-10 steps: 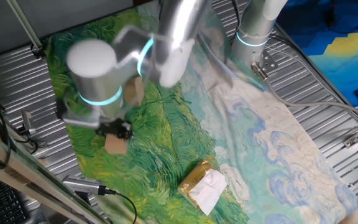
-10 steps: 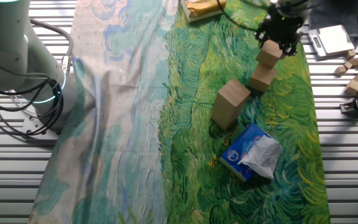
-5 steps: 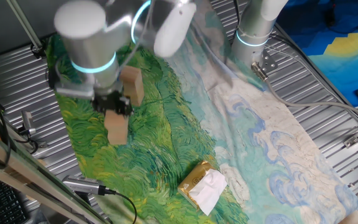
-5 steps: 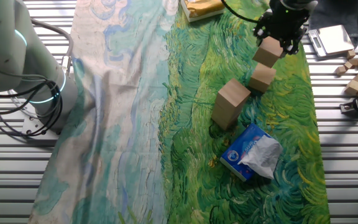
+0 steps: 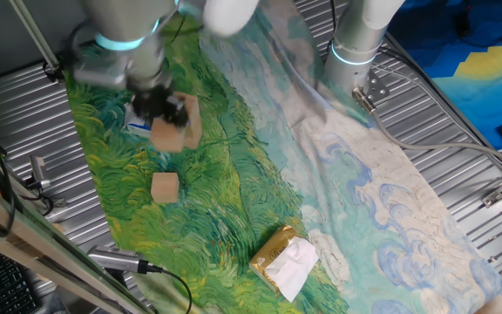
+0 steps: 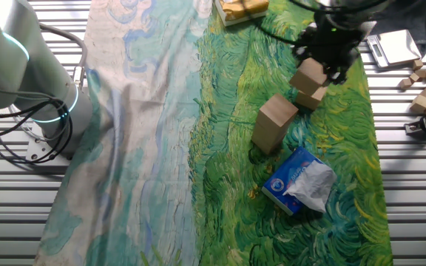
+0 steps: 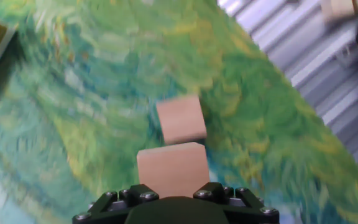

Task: Stack the blocks in a vertical line of five

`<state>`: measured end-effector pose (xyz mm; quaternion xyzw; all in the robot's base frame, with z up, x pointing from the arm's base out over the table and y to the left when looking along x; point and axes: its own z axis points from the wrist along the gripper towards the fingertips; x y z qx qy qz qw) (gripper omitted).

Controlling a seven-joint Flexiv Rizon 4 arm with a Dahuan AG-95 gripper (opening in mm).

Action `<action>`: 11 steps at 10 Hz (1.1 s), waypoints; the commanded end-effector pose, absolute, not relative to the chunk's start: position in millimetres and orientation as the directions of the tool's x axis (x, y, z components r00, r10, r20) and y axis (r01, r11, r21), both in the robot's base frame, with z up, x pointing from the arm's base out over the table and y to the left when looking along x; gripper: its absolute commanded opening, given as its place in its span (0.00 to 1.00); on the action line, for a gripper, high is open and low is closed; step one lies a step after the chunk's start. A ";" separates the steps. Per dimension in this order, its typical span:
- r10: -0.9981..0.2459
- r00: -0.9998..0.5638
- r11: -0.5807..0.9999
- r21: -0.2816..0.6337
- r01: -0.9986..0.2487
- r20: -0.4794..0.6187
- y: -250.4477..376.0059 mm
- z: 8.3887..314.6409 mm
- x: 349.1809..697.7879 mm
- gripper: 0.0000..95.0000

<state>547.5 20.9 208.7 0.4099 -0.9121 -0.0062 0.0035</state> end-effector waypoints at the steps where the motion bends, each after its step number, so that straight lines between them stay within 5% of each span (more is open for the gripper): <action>1: -0.751 -0.660 0.660 -0.003 -0.751 0.011 19.6 216.6 528.1 0.00; 11: -0.746 -0.665 0.664 -0.041 -0.747 0.037 41.4 221.9 540.6 0.00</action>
